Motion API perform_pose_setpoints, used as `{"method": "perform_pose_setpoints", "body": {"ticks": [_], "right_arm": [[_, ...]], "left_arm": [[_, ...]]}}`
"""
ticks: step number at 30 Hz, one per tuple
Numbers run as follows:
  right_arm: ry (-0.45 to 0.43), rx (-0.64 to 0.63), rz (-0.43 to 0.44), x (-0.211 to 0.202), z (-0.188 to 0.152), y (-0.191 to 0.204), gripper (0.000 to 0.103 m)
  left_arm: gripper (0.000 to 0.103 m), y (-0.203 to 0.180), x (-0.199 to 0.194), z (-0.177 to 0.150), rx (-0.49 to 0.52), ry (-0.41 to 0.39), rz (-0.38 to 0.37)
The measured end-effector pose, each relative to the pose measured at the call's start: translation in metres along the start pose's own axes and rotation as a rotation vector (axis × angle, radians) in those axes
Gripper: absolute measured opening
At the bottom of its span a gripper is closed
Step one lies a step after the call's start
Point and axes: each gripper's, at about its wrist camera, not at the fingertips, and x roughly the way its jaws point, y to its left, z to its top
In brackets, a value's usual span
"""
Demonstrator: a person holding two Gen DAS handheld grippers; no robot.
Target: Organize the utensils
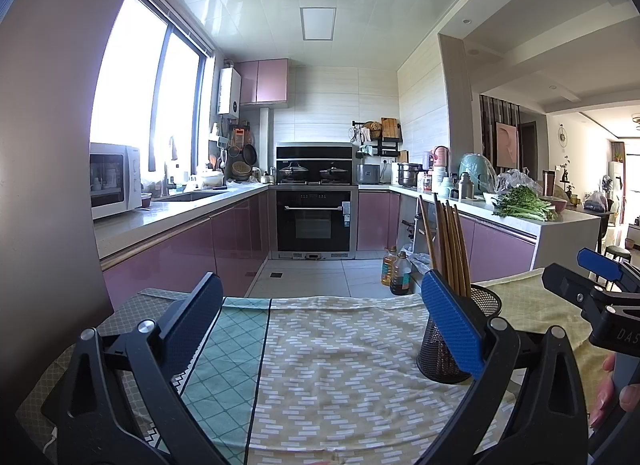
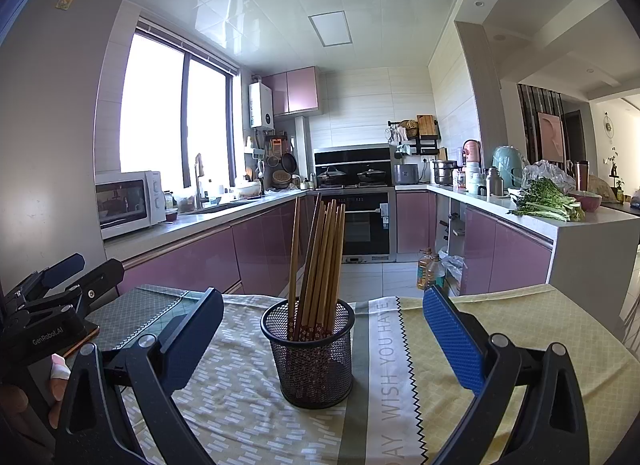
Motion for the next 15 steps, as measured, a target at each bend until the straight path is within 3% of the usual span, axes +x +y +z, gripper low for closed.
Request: {"method": "perform_pose_setpoints", "body": {"ticks": [7, 10, 12, 15], "right_arm": [[0.002, -0.001, -0.004, 0.000, 0.000, -0.002, 0.097], [0.037, -0.003, -0.009, 0.006, -0.002, -0.009, 0.097], [0.094, 0.005, -0.036, 0.016, -0.005, -0.023, 0.097], [0.264, -0.002, -0.134, 0.047, -0.015, -0.054, 0.097]], "left_arm": [[0.097, 0.002, 0.000, -0.001, 0.003, 0.001, 0.021], [0.097, 0.004, 0.007, -0.003, 0.006, 0.050, 0.011], [0.097, 0.010, 0.018, -0.006, -0.004, 0.116, 0.023], [0.097, 0.022, 0.043, -0.016, 0.003, 0.254, 0.034]]}}
